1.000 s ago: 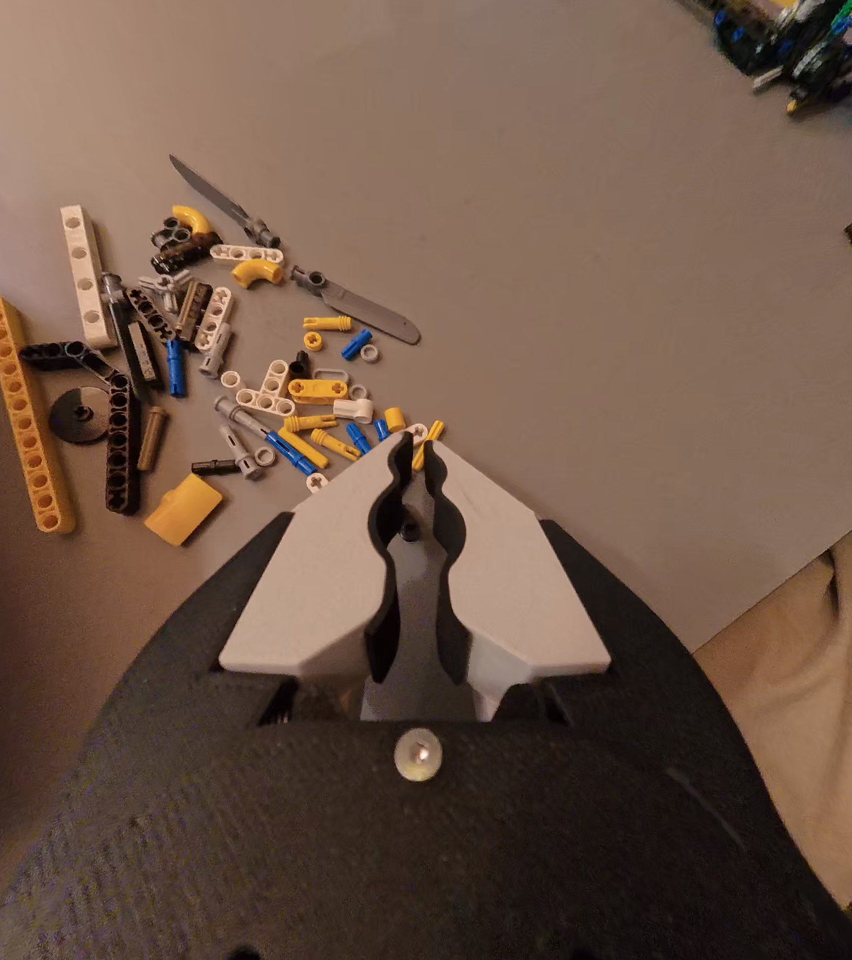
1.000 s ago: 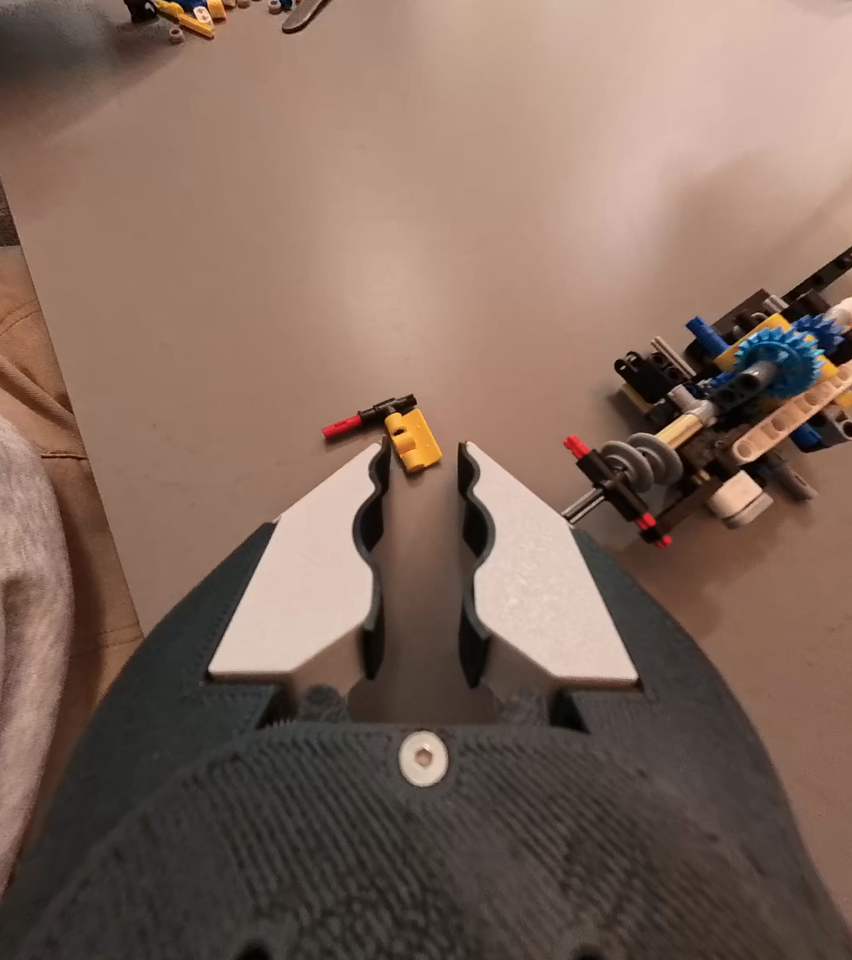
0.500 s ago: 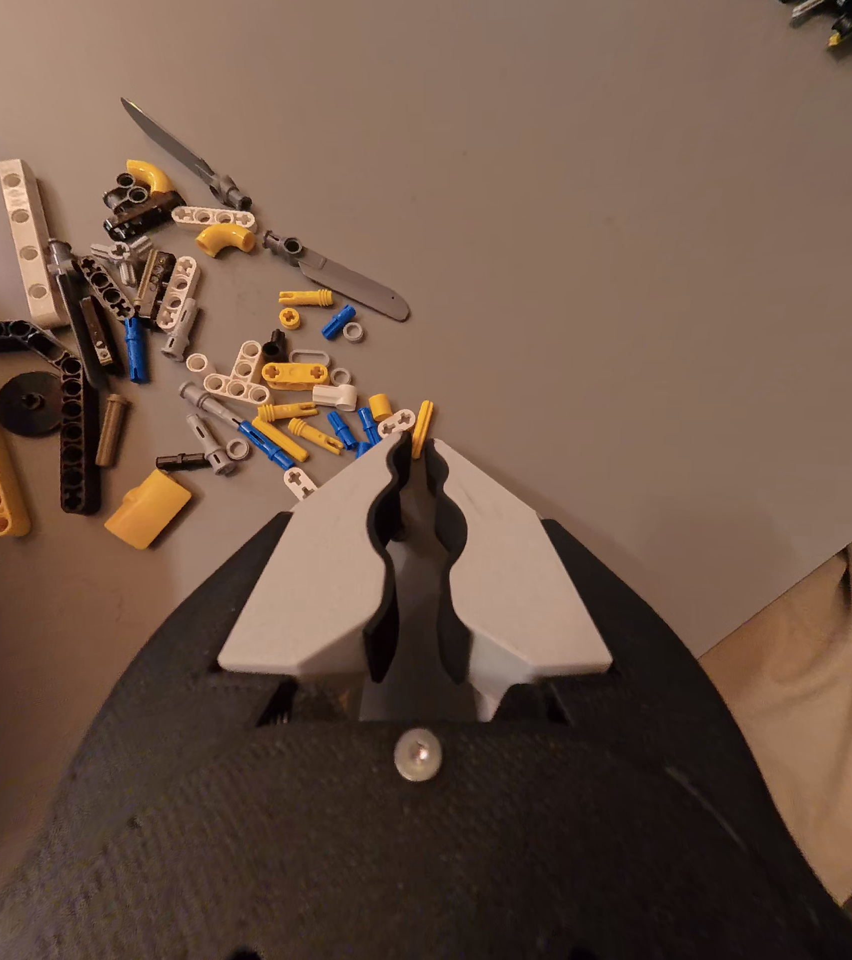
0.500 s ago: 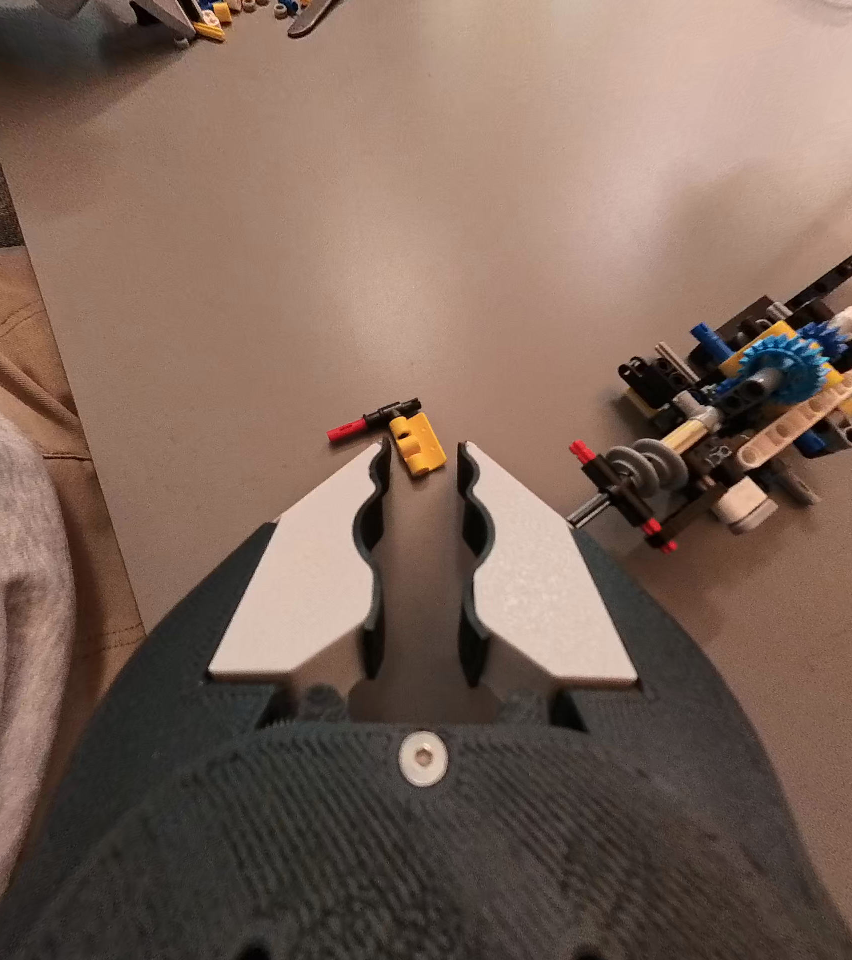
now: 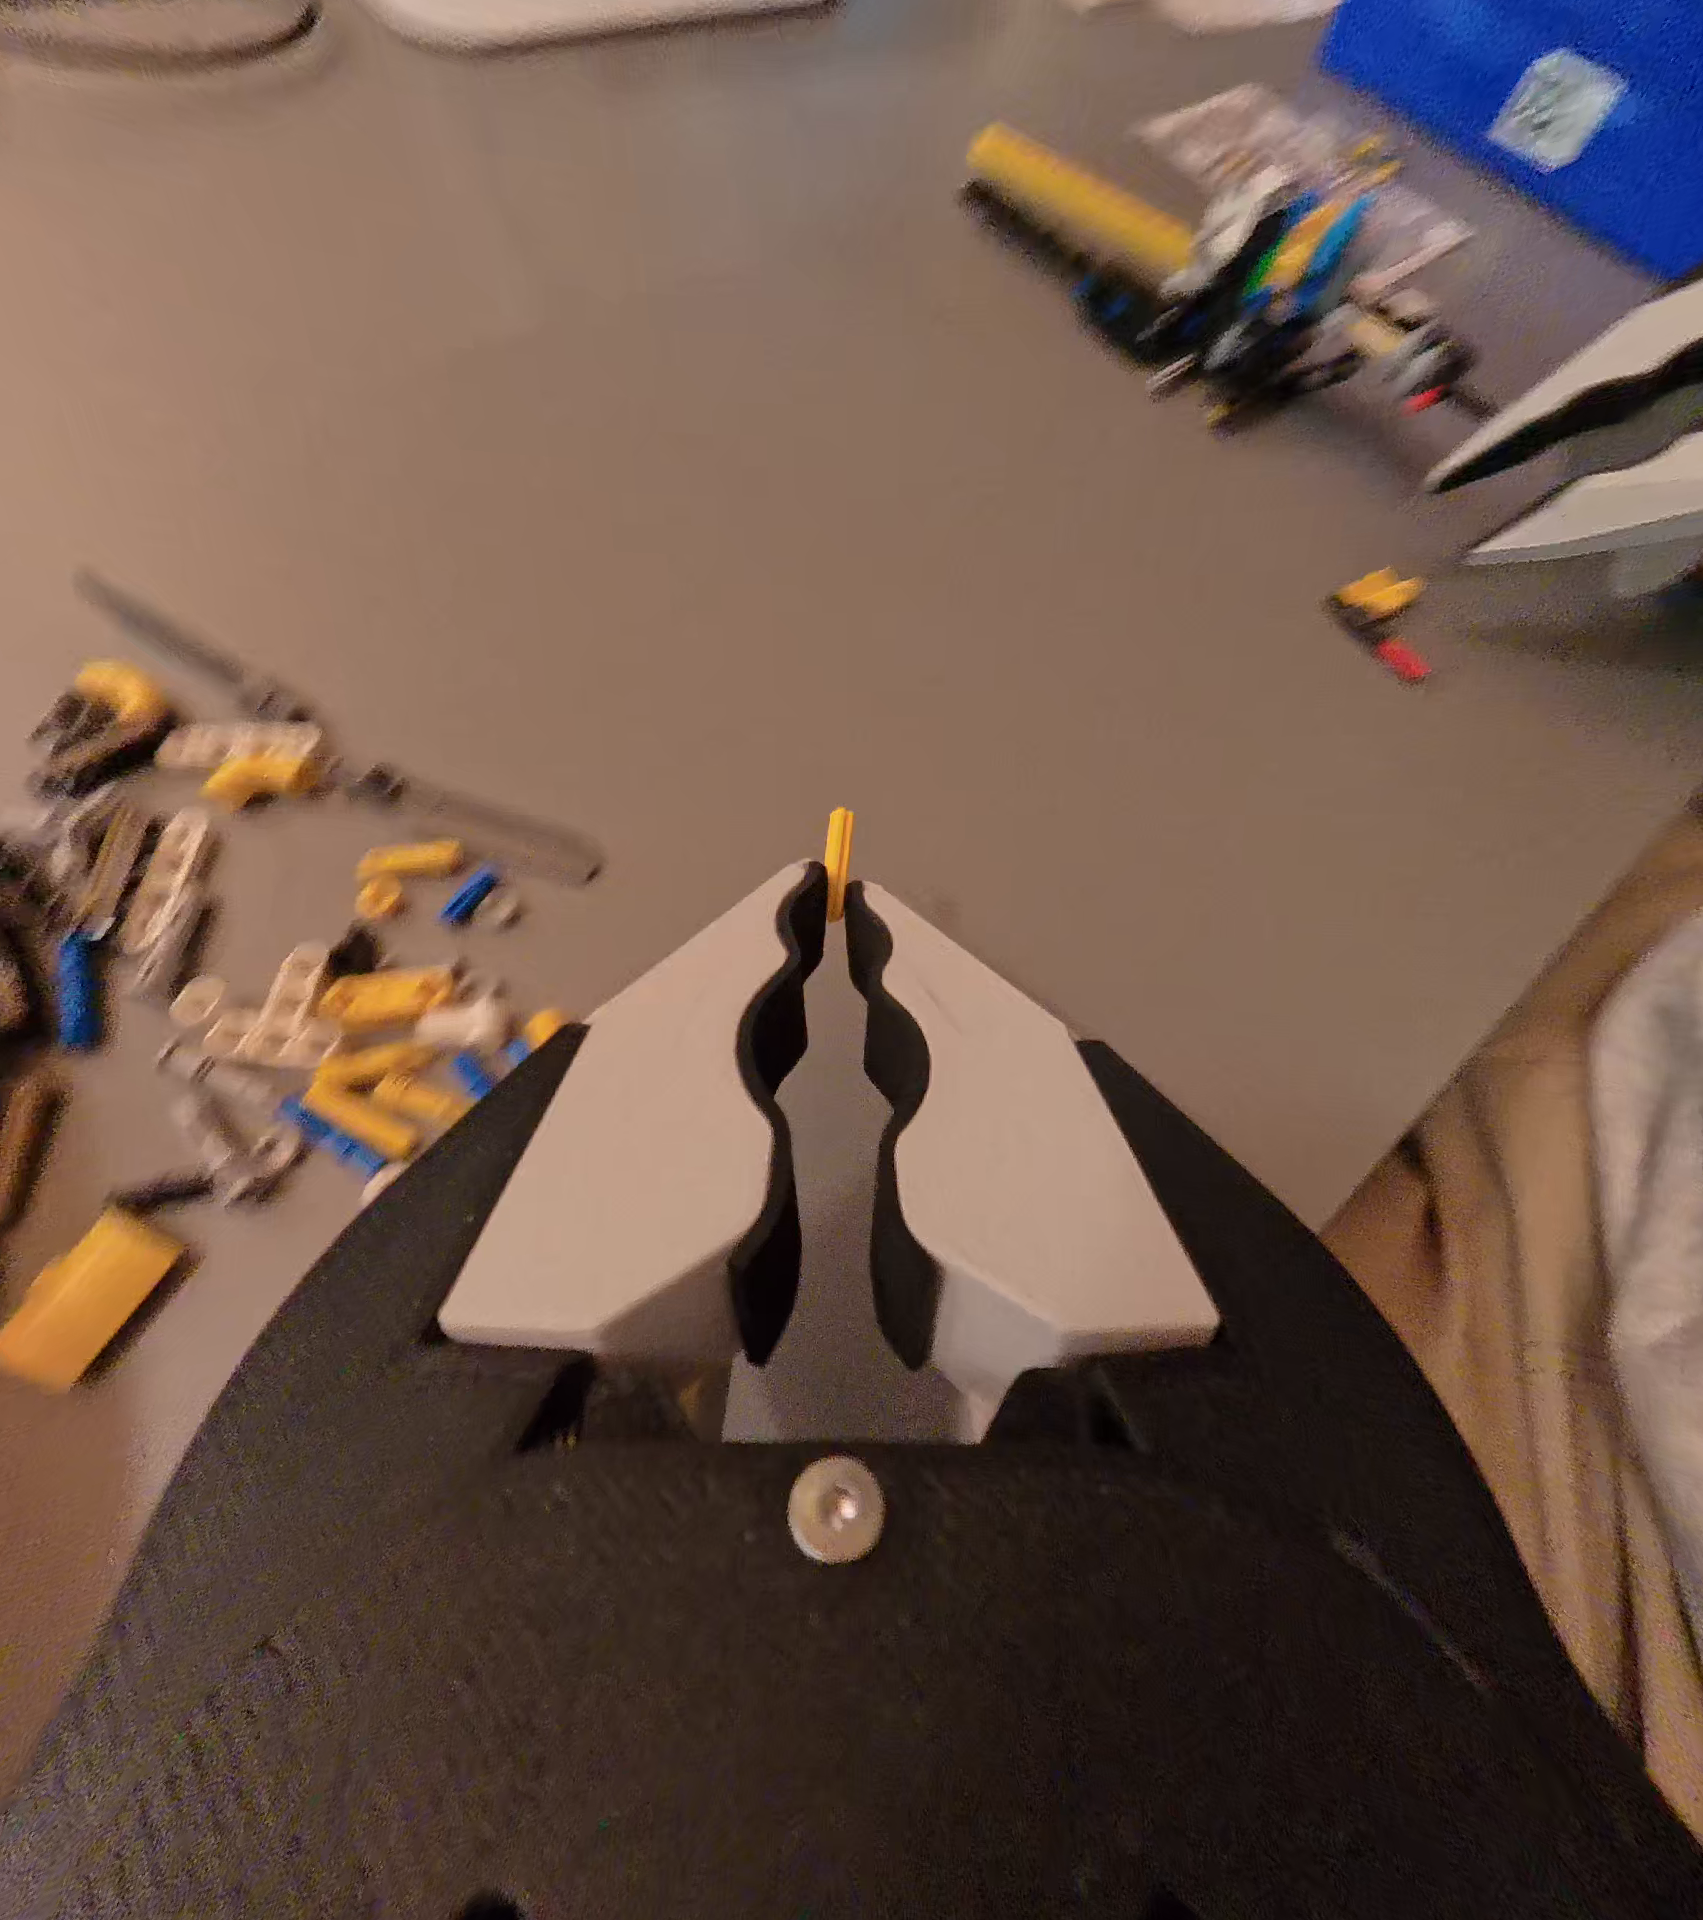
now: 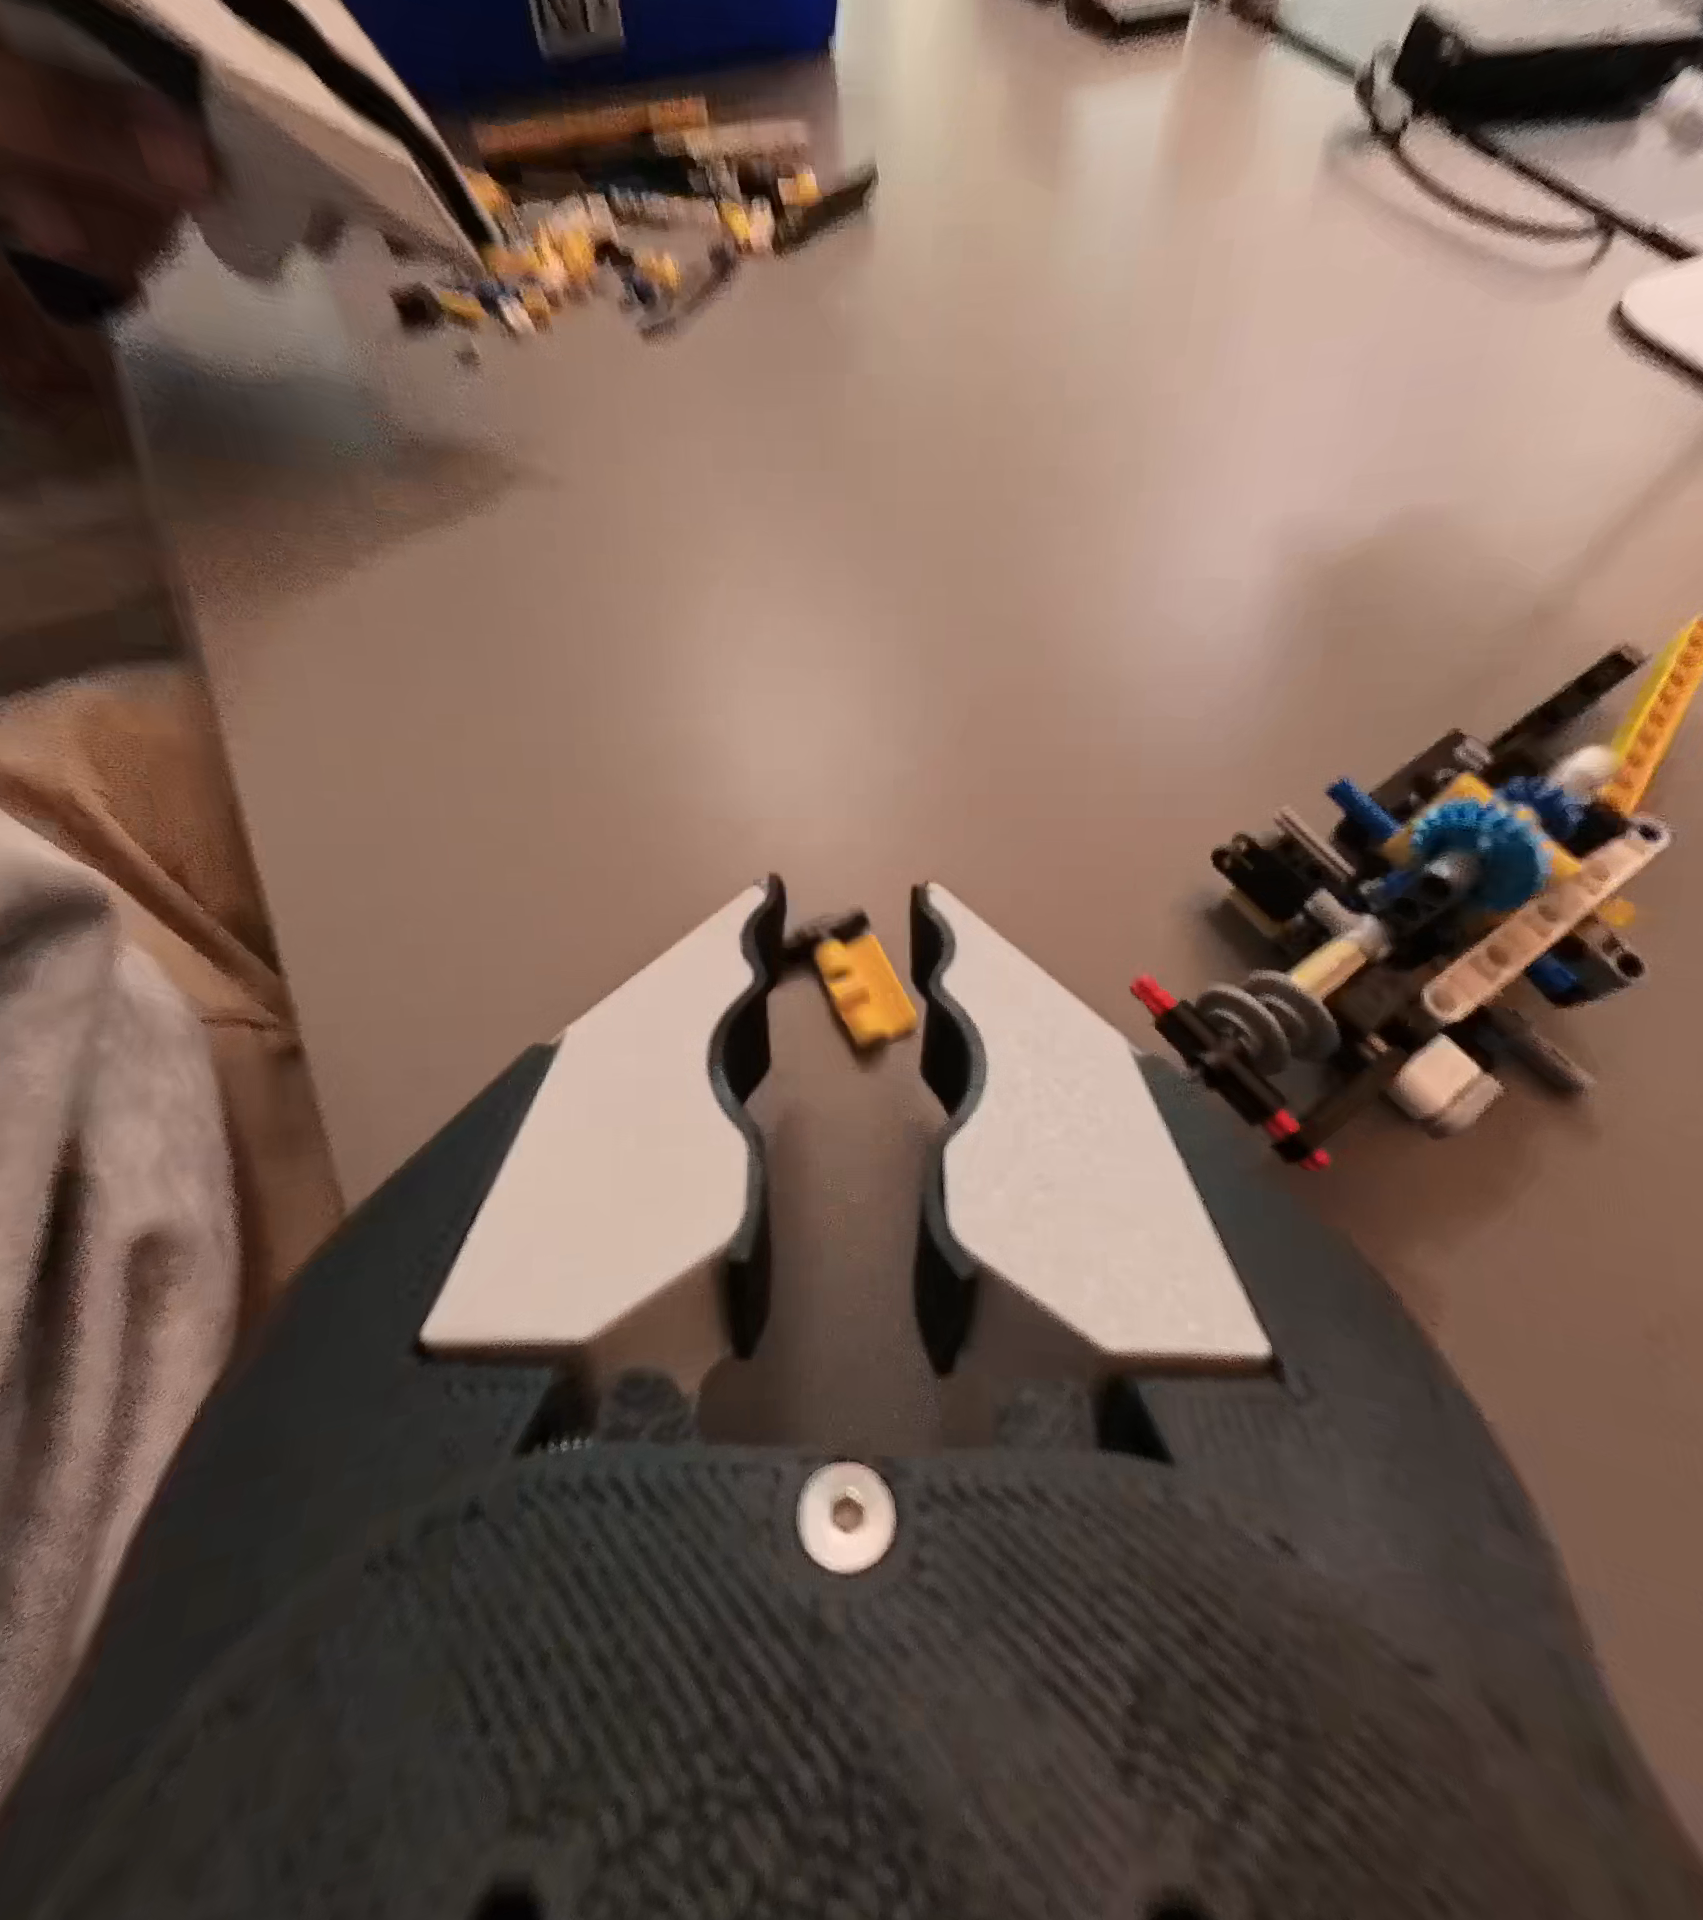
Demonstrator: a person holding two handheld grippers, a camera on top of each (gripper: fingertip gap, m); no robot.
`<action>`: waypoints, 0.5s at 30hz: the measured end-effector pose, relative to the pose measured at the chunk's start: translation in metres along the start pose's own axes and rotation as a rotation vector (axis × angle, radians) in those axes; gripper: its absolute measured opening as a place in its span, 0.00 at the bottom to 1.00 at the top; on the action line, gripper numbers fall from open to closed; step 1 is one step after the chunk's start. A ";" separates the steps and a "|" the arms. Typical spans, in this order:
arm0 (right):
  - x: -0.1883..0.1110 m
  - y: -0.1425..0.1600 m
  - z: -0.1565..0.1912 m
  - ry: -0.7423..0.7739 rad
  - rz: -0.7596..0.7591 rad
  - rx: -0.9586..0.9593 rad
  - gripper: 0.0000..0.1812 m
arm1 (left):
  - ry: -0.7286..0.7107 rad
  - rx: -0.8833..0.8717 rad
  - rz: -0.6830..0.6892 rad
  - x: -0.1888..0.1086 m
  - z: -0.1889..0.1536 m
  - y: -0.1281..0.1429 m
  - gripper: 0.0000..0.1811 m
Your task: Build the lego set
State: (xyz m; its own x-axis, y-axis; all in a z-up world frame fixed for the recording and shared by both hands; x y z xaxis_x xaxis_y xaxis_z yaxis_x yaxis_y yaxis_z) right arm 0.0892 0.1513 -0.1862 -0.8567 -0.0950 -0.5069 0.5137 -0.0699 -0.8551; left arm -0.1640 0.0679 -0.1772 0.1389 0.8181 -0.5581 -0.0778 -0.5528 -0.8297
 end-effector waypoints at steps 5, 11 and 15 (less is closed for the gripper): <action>0.000 -0.036 0.029 -0.177 -0.249 0.086 0.12 | 0.194 0.163 -0.150 0.000 -0.076 -0.023 0.00; 0.005 -0.052 0.057 -0.474 -0.420 0.291 0.09 | 0.381 0.249 -0.215 -0.004 -0.143 -0.027 0.00; 0.017 -0.031 0.047 -0.361 -0.259 0.292 0.09 | 0.341 0.223 -0.137 0.011 -0.140 -0.019 0.00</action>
State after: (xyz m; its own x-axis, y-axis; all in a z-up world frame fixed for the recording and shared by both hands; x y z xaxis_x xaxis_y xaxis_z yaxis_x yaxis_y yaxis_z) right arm 0.0610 0.1057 -0.1631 -0.9133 -0.3702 -0.1696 0.3230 -0.4051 -0.8553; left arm -0.0223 0.0653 -0.1661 0.4785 0.7616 -0.4370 -0.2420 -0.3640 -0.8994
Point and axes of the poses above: each gripper's, where its closed fingertips meet, x out along the fingers, y out of its underside, z = x × y across the jaws, the point moved 3 cm from there along -x, back along the fingers, and after that the axes turned 15 degrees about -y, right-handed, at the moved point
